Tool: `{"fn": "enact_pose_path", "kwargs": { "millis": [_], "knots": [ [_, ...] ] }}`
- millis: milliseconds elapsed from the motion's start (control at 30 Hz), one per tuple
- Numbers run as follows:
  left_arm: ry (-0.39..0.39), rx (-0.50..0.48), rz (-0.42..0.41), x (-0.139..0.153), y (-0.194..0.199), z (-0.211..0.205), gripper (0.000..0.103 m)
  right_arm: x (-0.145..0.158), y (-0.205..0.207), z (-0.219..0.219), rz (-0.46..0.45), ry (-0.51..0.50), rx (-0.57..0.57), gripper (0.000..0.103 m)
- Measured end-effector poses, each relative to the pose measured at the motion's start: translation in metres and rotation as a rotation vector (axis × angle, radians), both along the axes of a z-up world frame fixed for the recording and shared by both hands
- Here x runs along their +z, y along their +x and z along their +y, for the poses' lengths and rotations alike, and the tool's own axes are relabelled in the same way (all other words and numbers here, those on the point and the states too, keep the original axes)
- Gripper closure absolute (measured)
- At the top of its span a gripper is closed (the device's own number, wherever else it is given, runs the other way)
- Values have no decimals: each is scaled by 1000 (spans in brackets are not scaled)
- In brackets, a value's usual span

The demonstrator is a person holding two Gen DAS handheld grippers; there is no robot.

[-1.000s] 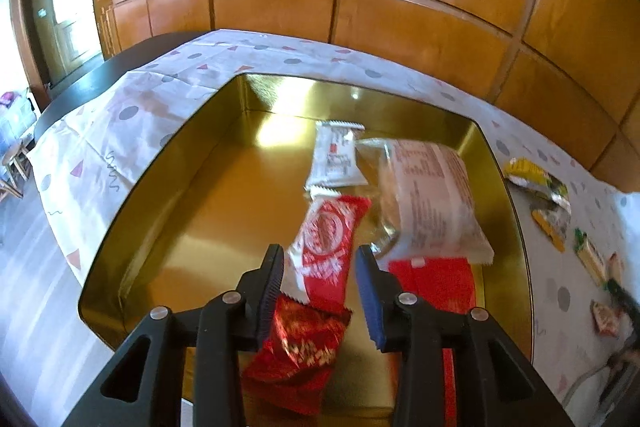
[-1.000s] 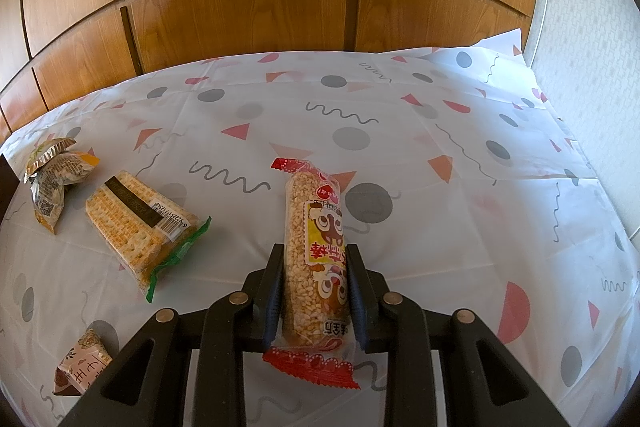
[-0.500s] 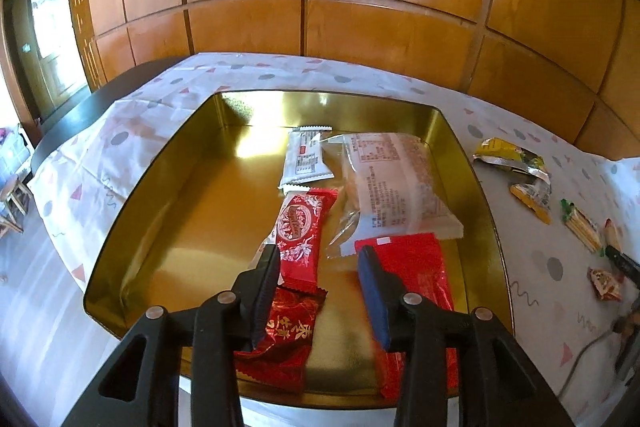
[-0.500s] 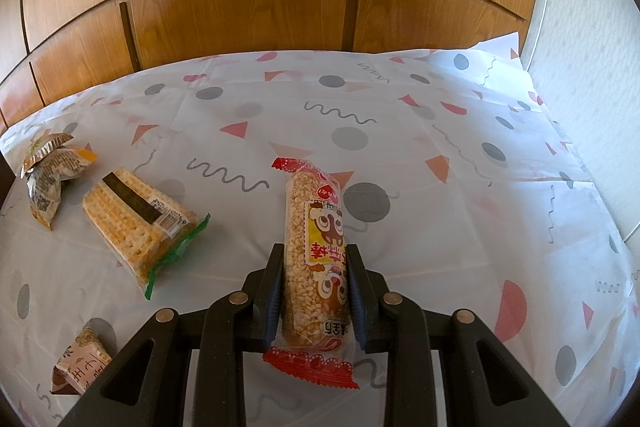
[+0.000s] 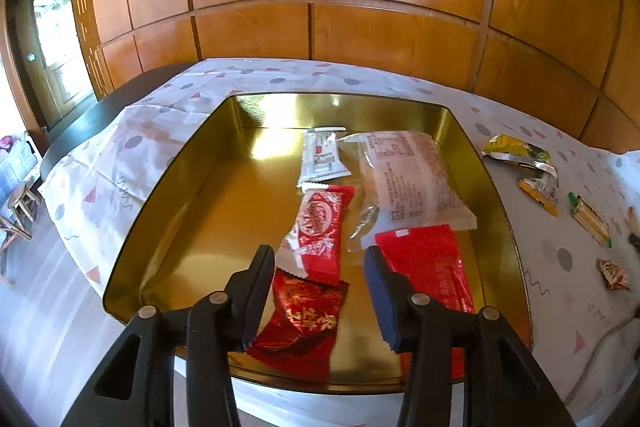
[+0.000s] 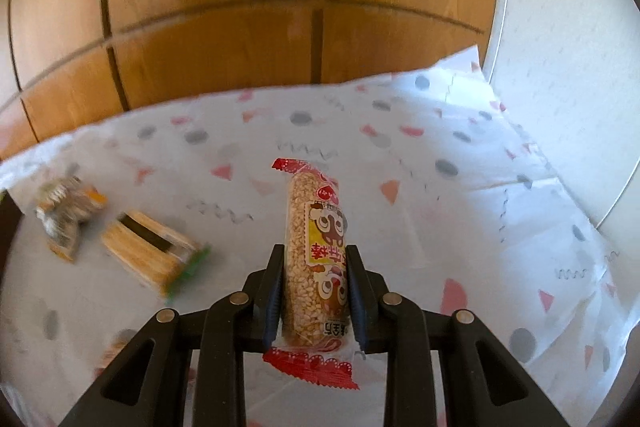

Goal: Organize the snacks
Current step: 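Carry the puffed rice bar into the gold tray and open the right tool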

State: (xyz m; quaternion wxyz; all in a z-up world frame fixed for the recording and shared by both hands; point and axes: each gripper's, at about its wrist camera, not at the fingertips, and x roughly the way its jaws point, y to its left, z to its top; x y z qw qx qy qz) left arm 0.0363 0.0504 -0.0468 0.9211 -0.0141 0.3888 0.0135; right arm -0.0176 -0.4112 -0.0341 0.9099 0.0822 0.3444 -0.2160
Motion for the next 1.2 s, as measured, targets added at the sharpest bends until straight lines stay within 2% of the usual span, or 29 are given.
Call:
{"fn": "enact_pose_path", "kwargs": {
  "millis": [233, 367, 533, 633, 867, 1033, 1200],
  "knots": [
    [-6, 16, -2, -1, 0, 6, 55, 39, -1, 61, -78, 35, 196, 75],
    [-8, 21, -4, 0, 0, 9, 55, 50, 11, 116, -79, 151, 396, 75],
    [-12, 69, -23, 3, 1, 23, 55, 49, 34, 206, -25, 308, 666, 75],
    [-11, 102, -30, 5, 2, 35, 55, 47, 46, 255, 3, 382, 780, 75],
    [-21, 155, -24, 1, 4, 58, 55, 20, 76, 333, 133, 477, 890, 74],
    [-31, 159, -11, -4, 5, 62, 55, 3, 82, 344, 175, 512, 920, 73],
    [-34, 155, 1, -8, 7, 60, 56, 6, 67, 355, 159, 467, 954, 73]
  ]
}}
